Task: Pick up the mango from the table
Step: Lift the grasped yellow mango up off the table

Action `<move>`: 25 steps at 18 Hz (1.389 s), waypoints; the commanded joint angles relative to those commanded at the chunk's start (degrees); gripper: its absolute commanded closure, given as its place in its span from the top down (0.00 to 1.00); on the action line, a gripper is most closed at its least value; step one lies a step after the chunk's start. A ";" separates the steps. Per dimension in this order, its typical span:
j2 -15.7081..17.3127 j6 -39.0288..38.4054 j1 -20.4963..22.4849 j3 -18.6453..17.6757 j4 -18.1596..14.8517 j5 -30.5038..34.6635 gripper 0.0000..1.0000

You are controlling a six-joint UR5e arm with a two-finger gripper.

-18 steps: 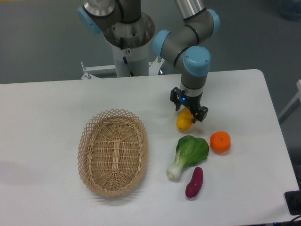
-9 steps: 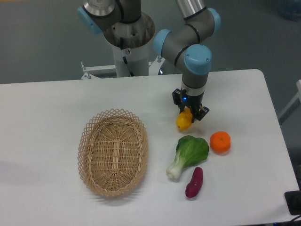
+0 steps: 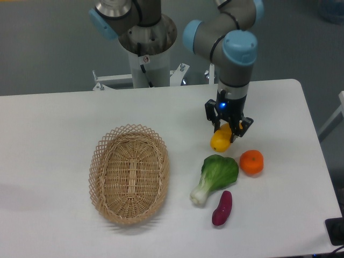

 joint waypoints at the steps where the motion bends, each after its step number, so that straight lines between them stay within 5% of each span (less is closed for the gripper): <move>1: 0.70 -0.89 0.00 1.67 -0.80 -0.88 0.49; 7: 2.90 -7.30 1.23 6.08 -0.89 -5.46 0.49; 25: 2.91 -7.93 1.76 6.00 -0.72 -5.99 0.49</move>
